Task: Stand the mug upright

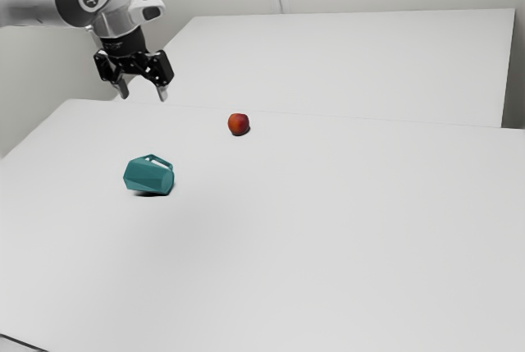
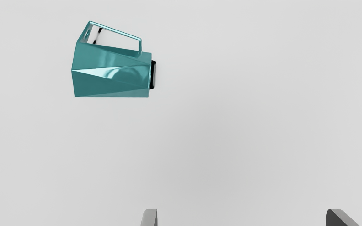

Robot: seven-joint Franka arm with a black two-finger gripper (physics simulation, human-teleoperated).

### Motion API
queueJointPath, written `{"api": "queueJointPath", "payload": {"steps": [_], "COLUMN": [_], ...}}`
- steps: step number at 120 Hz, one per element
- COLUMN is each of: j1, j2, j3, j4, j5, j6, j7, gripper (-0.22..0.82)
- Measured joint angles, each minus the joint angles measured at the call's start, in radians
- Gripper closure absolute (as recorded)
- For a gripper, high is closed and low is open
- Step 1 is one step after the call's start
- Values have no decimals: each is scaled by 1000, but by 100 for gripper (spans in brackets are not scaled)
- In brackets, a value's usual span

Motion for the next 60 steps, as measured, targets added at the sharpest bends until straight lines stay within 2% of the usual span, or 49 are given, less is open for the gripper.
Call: {"api": "queueJointPath", "payload": {"steps": [35, 60], "j1": [-10, 1], "j2": [2, 63], "j3": [2, 3], "j4": [1, 70], "j5": [6, 4], "j6": [-2, -11], "j7": [-2, -2], "gripper": [2, 2]}}
